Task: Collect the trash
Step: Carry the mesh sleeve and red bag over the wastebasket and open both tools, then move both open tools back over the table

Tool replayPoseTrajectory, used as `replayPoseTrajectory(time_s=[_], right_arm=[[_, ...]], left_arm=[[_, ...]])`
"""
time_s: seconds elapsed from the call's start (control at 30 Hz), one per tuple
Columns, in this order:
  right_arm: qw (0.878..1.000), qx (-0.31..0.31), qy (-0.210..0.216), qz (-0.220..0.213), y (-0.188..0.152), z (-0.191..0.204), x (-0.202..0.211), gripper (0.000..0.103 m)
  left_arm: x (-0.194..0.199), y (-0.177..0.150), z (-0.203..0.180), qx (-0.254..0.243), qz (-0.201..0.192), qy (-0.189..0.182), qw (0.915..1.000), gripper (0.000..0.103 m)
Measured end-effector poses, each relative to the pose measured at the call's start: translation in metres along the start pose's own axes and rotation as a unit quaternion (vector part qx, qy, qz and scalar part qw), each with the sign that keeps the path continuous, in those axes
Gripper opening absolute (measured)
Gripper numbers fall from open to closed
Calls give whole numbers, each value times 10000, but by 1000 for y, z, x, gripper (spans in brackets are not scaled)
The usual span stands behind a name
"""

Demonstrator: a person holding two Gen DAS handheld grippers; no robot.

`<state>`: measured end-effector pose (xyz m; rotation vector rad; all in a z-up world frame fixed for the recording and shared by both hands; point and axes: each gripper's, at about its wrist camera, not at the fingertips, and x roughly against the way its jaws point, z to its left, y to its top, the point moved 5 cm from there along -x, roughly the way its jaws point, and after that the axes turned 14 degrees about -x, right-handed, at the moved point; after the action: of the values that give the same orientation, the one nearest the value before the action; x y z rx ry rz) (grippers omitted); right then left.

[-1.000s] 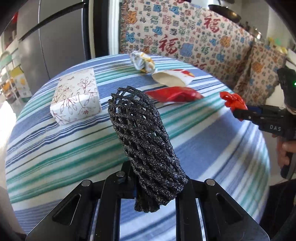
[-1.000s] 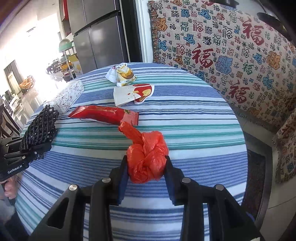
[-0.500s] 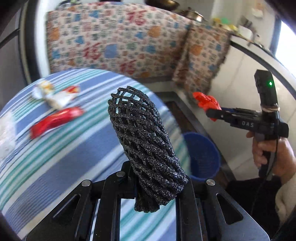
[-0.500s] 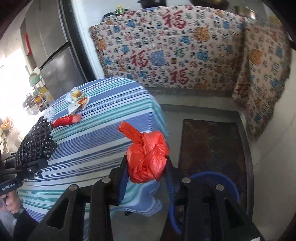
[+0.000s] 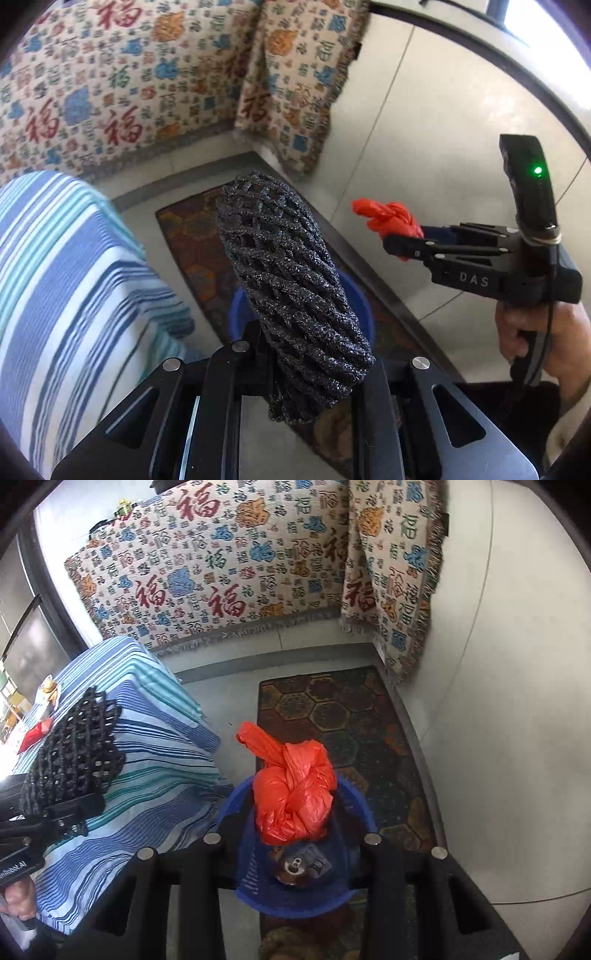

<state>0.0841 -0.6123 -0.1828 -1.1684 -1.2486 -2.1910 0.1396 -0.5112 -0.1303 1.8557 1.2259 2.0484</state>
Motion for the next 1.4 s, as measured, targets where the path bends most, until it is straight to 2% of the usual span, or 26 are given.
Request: replayPoseTrajectory(time_s=[0.13,0.23,0.27,0.3,0.33,0.4,0.47,0.67,0.83,1.03,1.17,1.27,1.4], right_arm=[[10000,-8,-41,54,6,-15,-10,37],[9999,-75,-23,104,9,-25,-17,39],[9998,-110,9,134,10,-29,-20,40],[9997,-154,34,175,11,-32,-23,42],[9996,-198,45,199,11,-35,-24,45],[9992,-296,97,250,11,-40,-28,55],[9989,-375,125,263,12,-43,-29,58],[9987,-449,117,225,11,-49,-27,58],[9986,-495,116,140,12,-50,-22,58],[9990,-440,109,21,15,-42,-16,58],[9998,-183,-9,-88,16,-26,-12,58],[9996,123,-55,-236,18,0,-8,58],[9972,606,149,-411,17,55,-2,59]], left_arm=[[-28,11,-11,-184,128,-113,9997,17],[-49,17,-17,-271,238,-144,9992,22],[-54,18,-17,-275,257,-134,9992,28],[-61,20,-18,-271,280,-143,9991,40],[-65,21,-18,-263,281,-148,9991,47],[-73,23,-18,-251,258,-108,9993,64],[-78,24,-17,-196,260,-112,9994,71],[-81,21,-13,-199,297,-51,9993,77],[-78,21,-10,-169,289,34,9994,77],[-53,15,-2,7,201,143,9997,77],[-11,0,3,216,83,246,9994,78],[33,-23,7,380,-56,324,9987,85],[90,-65,31,572,-134,620,9963,87]])
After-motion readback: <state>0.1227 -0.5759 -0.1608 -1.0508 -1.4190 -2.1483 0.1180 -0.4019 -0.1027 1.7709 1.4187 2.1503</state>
